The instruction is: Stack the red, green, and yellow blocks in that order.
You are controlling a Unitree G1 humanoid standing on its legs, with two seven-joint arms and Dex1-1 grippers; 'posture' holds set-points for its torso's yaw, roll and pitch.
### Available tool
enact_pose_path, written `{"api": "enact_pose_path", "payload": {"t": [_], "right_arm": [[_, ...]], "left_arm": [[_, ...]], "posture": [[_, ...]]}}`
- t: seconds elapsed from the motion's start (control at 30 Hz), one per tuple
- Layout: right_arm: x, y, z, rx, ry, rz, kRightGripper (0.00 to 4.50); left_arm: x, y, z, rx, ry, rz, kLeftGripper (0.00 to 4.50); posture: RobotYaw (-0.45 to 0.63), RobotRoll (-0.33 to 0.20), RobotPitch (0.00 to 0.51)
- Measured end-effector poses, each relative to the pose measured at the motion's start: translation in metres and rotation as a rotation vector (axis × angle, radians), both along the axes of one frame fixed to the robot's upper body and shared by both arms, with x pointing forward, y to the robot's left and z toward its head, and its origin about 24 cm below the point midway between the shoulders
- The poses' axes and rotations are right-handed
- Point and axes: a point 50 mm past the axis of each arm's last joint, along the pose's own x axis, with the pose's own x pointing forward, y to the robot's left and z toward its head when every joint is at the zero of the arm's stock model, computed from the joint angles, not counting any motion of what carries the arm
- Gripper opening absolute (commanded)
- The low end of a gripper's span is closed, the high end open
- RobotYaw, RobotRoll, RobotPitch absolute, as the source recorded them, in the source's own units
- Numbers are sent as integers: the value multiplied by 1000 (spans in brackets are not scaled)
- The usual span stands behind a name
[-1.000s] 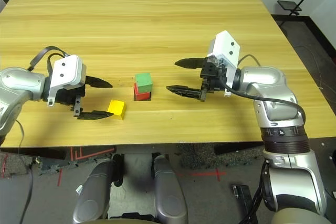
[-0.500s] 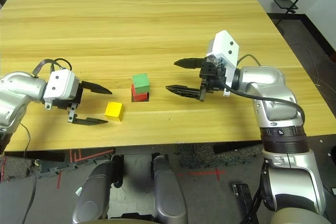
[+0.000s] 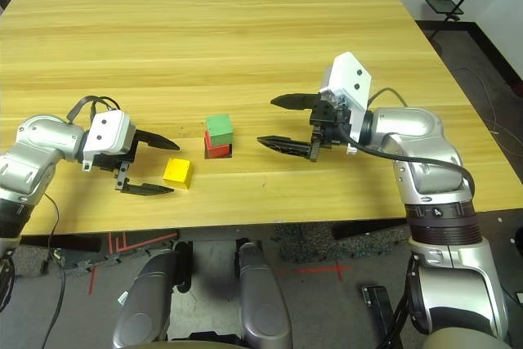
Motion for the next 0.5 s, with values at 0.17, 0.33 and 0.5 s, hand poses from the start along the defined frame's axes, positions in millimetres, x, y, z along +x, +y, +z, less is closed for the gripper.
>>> {"api": "enact_pose_path", "payload": {"t": [0.17, 0.33, 0.5], "right_arm": [[-1, 0, -1, -1, 3, -1, 4500], [-2, 0, -2, -3, 7, -1, 4500], [-2, 0, -2, -3, 8, -2, 4500]], "left_arm": [[2, -1, -5, -1, 6, -3, 4449], [3, -1, -8, -6, 17, 2, 4449], [5, -4, -11, -7, 23, 4, 4449]], "posture": [[204, 61, 255], [203, 58, 260], [203, 58, 261]]}}
